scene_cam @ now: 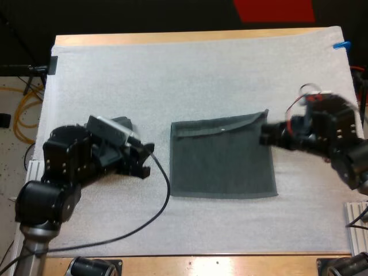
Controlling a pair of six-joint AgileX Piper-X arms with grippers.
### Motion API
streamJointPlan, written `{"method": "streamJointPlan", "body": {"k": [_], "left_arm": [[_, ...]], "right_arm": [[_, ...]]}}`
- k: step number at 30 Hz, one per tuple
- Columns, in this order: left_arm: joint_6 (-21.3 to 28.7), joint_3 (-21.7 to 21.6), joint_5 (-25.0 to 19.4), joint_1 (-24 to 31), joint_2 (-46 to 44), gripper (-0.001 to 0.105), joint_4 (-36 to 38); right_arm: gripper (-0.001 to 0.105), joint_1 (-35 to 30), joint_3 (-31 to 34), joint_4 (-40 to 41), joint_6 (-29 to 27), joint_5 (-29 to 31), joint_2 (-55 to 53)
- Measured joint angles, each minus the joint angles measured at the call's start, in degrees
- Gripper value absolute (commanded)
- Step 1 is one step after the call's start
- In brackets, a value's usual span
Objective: Pick towel from pile fold and stack
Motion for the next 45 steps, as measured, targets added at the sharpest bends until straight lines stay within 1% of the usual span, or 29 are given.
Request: {"method": "streamJointPlan", "body": {"k": [4, 8, 11, 16, 23, 28, 31, 37, 43, 45], "left_arm": [[0.1, 0.0, 0.0, 0.0, -0.4, 0.051, 4.3], [0.2, 0.2, 0.0, 0.0, -0.3, 0.051, 6.0], [0.2, 0.2, 0.0, 0.0, -0.3, 0.051, 6.0], [0.2, 0.2, 0.1, 0.0, -0.3, 0.051, 6.6], [0.2, 0.2, 0.2, 0.0, -0.3, 0.051, 8.4], [0.2, 0.2, 2.3, 0.0, -0.3, 0.051, 8.4], [0.2, 0.2, 2.4, 0.0, -0.3, 0.051, 8.4], [0.2, 0.2, 2.6, 0.0, -0.3, 0.051, 8.4], [-0.5, 0.2, 2.6, 0.0, -0.3, 0.051, 8.4], [-0.5, 0.2, 2.6, 0.0, -0.3, 0.051, 8.4]], "right_arm": [[0.0, 4.7, -0.1, 2.0, 0.0, 3.1, 2.2], [0.0, 8.0, -2.4, 1.9, -0.1, 5.5, 7.5], [0.0, 8.6, -5.3, 1.9, -0.8, 5.7, 13.2], [0.0, 8.5, -12.3, 2.3, -2.8, 5.8, 24.8], [0.0, 8.5, -21.0, 2.3, -3.6, 5.9, 39.1], [0.0, 8.5, -25.2, 4.3, -4.8, 5.9, 46.7], [0.0, 8.5, -26.5, 6.2, -7.1, 6.0, 49.7], [0.0, 8.5, -27.0, 6.5, -7.9, 6.0, 52.6], [0.0, 8.5, -27.5, 3.1, -8.0, 8.3, 53.6], [0.0, 8.7, -27.6, 0.1, -8.0, 10.1, 53.9]]}}
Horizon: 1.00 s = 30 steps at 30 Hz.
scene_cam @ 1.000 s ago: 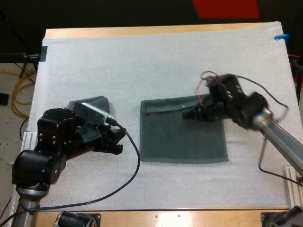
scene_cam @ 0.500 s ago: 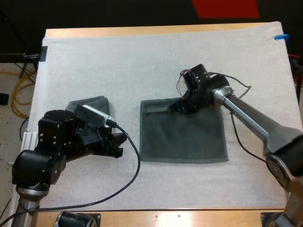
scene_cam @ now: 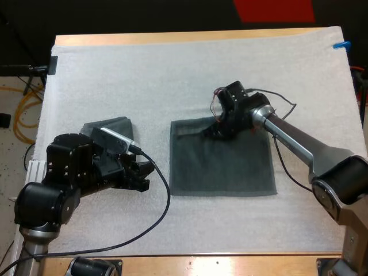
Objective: Pick towel from pile fold and stack
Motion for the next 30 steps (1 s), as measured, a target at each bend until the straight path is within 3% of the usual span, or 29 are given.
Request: {"method": "streamJointPlan", "body": {"k": [7, 13, 18, 20, 23, 25, 27, 30], "left_arm": [[-0.1, 0.0, 0.0, 0.0, 0.0, 0.051, 0.0], [-0.1, 0.0, 0.0, 0.0, 0.0, 0.051, 0.0], [-0.1, 0.0, 0.0, 0.0, 0.0, 0.051, 0.0], [-0.1, 0.0, 0.0, 0.0, 0.0, 0.051, 0.0], [-0.1, 0.0, 0.0, 0.0, 0.0, 0.051, 0.0], [-0.1, 0.0, 0.0, 0.0, 0.0, 0.051, 0.0], [-0.1, 0.0, 0.0, 0.0, 0.0, 0.051, 0.0], [-0.1, 0.0, 0.0, 0.0, 0.0, 0.051, 0.0]], "right_arm": [[0.0, 0.1, -0.4, -14.2, 0.0, 12.9, 1.4], [0.0, 0.1, -2.1, -15.9, 0.0, 21.4, -2.1], [0.001, 0.1, -2.3, -14.0, 0.0, 21.5, -9.1], [0.012, 0.0, -2.4, -12.3, 0.0, 19.6, -12.0], [0.043, -0.6, -2.4, -9.1, 0.0, 15.2, -16.1], [0.072, -0.9, -2.4, -7.2, 0.0, 13.8, -18.4], [0.081, -1.6, -2.4, -4.8, 0.0, 13.5, -21.2], [0.08, -3.1, -2.4, -0.2, -0.1, 13.5, -25.2]]}}
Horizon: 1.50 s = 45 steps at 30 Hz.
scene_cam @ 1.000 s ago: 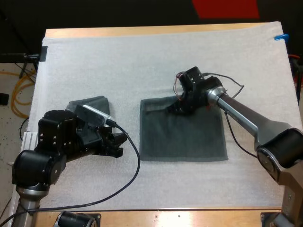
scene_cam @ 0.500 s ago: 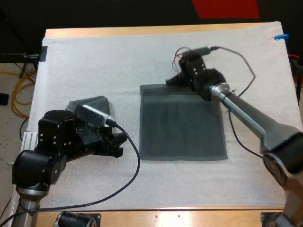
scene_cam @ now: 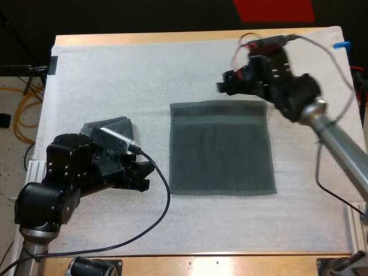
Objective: Pick towel from pile fold and stack
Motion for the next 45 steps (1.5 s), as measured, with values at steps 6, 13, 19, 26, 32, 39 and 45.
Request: {"method": "streamJointPlan", "body": {"k": [6, 13, 19, 26, 32, 39, 45], "left_arm": [[0.0, 0.0, 0.0, 0.0, 0.0, 0.051, 0.0], [0.0, 0.0, 0.0, 0.0, 0.0, 0.051, 0.0], [0.0, 0.0, 0.0, 0.0, 0.0, 0.051, 0.9], [-0.1, 0.0, 0.0, 0.0, 0.0, 0.051, 4.5], [-0.1, 0.0, 0.1, 0.0, 0.0, 0.051, 7.8], [-0.1, 0.0, 0.1, 0.0, 0.0, 0.051, 7.8], [-0.1, 0.0, 0.1, 0.0, 0.0, 0.051, 7.8]], "right_arm": [[0.077, -4.2, 0.6, 13.9, 0.0, 0.0, -7.2], [0.077, -10.1, 11.6, 20.2, 0.0, -2.6, -16.7], [0.077, -13.6, 26.2, 21.0, 0.2, -5.1, -25.3], [0.077, -14.2, 40.3, 18.3, 4.1, -12.6, -29.4], [0.077, -14.2, 50.7, 10.7, 10.2, -21.6, -28.8], [0.077, -14.2, 56.6, -2.7, 17.4, -32.5, -22.6], [0.077, -14.4, 56.4, -11.7, 22.6, -38.1, -15.8]]}}
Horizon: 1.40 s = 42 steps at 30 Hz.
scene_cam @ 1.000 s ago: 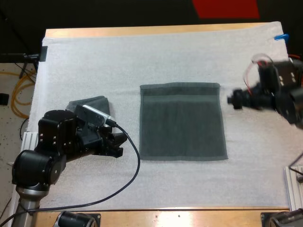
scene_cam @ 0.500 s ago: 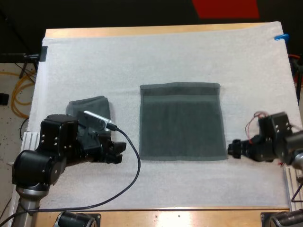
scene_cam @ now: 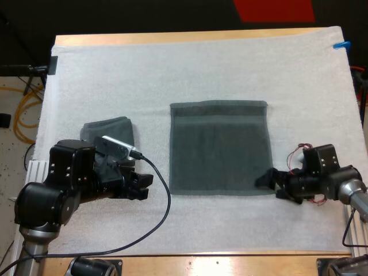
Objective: Pick towel from pile fold and stack
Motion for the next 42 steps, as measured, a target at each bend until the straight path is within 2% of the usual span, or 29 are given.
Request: {"method": "streamJointPlan", "body": {"k": [3, 5, 7, 8, 10, 12, 16, 19, 21, 23, 25, 29, 33, 37, 39, 42], "left_arm": [[0.0, 0.0, 0.0, 0.0, 0.0, 0.051, 0.0], [0.0, 0.0, 0.0, 0.0, 0.0, 0.051, 0.0], [0.0, 0.0, 0.0, 0.0, 0.0, 0.051, 0.0], [0.0, 0.0, 0.0, 0.0, 0.0, 0.051, 0.0], [0.0, 0.0, 0.0, 0.0, 0.0, 0.051, 0.0], [0.0, 0.2, 0.0, 0.0, 0.0, 0.051, 0.0], [-1.7, 3.0, 2.1, 0.0, 0.0, 0.051, -0.5], [-4.8, 8.0, 5.1, 0.0, 0.0, 0.051, -3.2], [-7.3, 12.2, 5.2, -1.1, 0.0, 0.052, -6.8], [-10.1, 15.6, 5.2, -2.7, 0.0, 0.059, -11.1], [-14.2, 19.1, 5.2, -4.8, 0.0, 0.073, -16.4], [-22.2, 23.7, 1.6, -8.3, 2.3, 0.074, -25.3], [-25.2, 25.3, -1.8, -9.9, 8.6, 0.073, -31.3], [-25.8, 25.3, -2.2, -9.9, 16.4, 0.073, -37.4], [-26.6, 25.3, -1.4, -9.9, 20.1, 0.073, -40.3], [-27.3, 25.3, 1.9, -9.9, 26.2, 0.073, -43.5]], "right_arm": [[0.076, -0.1, -0.5, -2.8, 1.6, -1.9, 2.1], [0.068, -0.1, -0.6, -3.5, 1.7, -2.3, 2.8], [0.047, -0.1, -0.6, -3.6, 1.7, -1.9, 3.1], [0.041, -0.1, -0.6, -3.7, 1.7, -1.3, 3.3], [0.019, -0.1, -0.3, -3.7, 1.7, -0.2, 3.8], [0.001, -0.1, -0.1, -3.4, 1.6, 1.6, 3.8], [0.0, -0.1, 0.2, -2.5, -1.6, 5.7, 1.8], [0.0, -0.1, 0.2, -1.4, -3.3, 7.7, -0.9], [0.0, -0.1, 0.2, -0.3, -4.5, 8.0, -2.5], [0.0, -0.1, 0.2, 0.7, -5.4, 8.2, -3.4], [0.0, -0.1, 0.2, 1.3, -5.5, 8.2, -3.6], [0.0, -0.1, 0.2, 1.6, -5.6, 8.2, -3.6], [0.0, -0.1, 0.2, 1.6, -5.6, 8.2, -3.6], [0.0, -0.1, 0.2, 1.6, -6.6, 8.2, -3.6], [0.0, -0.1, 0.2, 1.9, -6.7, 8.2, -3.6], [0.0, -0.1, 0.2, 2.4, -6.9, 8.2, -3.6]]}}
